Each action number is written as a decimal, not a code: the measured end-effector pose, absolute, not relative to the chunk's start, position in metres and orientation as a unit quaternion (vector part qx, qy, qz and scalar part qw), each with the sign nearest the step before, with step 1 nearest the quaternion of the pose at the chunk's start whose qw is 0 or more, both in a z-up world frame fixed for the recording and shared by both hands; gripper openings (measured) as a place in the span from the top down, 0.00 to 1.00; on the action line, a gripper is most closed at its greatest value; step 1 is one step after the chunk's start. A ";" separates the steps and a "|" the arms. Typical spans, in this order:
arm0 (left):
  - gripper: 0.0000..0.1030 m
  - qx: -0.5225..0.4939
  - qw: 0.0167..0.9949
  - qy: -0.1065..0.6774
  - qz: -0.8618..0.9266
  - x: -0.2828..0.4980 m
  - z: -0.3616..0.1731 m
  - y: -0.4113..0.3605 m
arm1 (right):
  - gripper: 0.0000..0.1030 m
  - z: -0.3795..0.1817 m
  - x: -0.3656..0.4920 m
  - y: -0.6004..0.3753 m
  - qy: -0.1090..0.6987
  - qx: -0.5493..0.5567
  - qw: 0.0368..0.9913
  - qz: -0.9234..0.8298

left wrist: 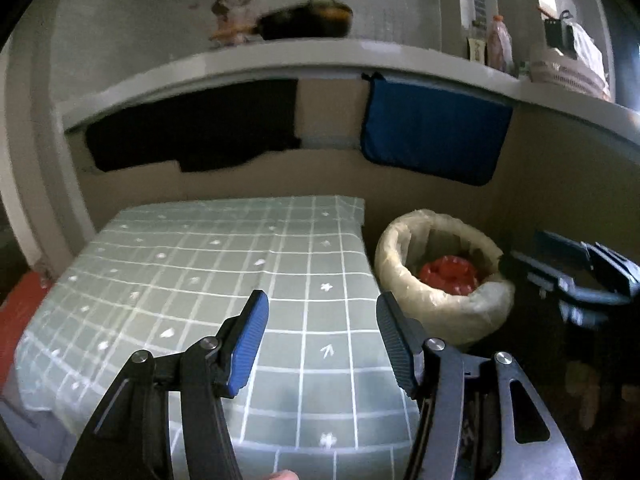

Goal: Collect trash

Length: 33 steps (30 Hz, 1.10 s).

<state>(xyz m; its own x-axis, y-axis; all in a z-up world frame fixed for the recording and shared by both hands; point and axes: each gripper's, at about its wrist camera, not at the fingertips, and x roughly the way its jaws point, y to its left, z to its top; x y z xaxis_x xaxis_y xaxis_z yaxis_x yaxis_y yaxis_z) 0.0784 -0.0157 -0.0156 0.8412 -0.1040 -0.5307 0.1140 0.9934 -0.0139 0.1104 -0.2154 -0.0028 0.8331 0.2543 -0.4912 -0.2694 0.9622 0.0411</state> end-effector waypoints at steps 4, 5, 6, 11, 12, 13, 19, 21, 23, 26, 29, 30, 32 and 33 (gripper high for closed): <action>0.45 0.012 0.967 0.253 -0.033 0.049 -0.008 -0.008 | 0.33 0.001 0.073 -0.192 0.238 -0.040 0.960 0.141; 0.45 0.009 0.967 0.253 -0.021 0.045 -0.006 -0.004 | 0.33 0.001 0.065 -0.186 0.233 -0.048 0.961 0.142; 0.45 0.002 0.968 0.252 -0.012 0.042 -0.005 -0.001 | 0.33 0.000 0.058 -0.182 0.229 -0.056 0.961 0.141; 0.45 -0.027 0.970 0.242 0.021 0.021 0.002 0.020 | 0.33 -0.002 0.041 -0.174 0.242 -0.038 0.958 0.152; 0.45 -0.024 0.970 0.240 0.026 0.017 0.003 0.020 | 0.33 -0.002 0.039 -0.172 0.243 -0.036 0.957 0.153; 0.45 -0.020 0.971 0.236 0.032 0.013 0.005 0.022 | 0.33 -0.001 0.037 -0.171 0.243 -0.035 0.957 0.153; 0.45 -0.016 0.974 0.220 0.057 -0.004 0.012 0.031 | 0.33 0.006 0.026 -0.166 0.233 -0.031 0.959 0.157; 0.45 -0.017 0.975 0.215 0.061 -0.007 0.014 0.033 | 0.33 0.007 0.024 -0.164 0.232 -0.036 0.959 0.157; 0.45 -0.017 0.975 0.211 0.063 -0.010 0.016 0.035 | 0.33 0.007 0.022 -0.162 0.231 -0.036 0.959 0.160; 0.45 -0.017 0.976 0.209 0.065 -0.012 0.017 0.036 | 0.33 0.009 0.021 -0.162 0.231 -0.035 0.958 0.163; 0.45 -0.018 0.976 0.208 0.064 -0.012 0.017 0.036 | 0.33 0.009 0.019 -0.161 0.232 -0.033 0.958 0.167; 0.45 -0.018 0.976 0.208 0.064 -0.013 0.017 0.036 | 0.33 0.009 0.019 -0.161 0.232 -0.033 0.958 0.167; 0.45 -0.018 0.976 0.207 0.063 -0.012 0.018 0.036 | 0.33 0.010 0.018 -0.161 0.230 -0.033 0.958 0.166; 0.45 -0.018 0.976 0.207 0.062 -0.012 0.018 0.036 | 0.33 0.009 0.019 -0.161 0.230 -0.033 0.958 0.166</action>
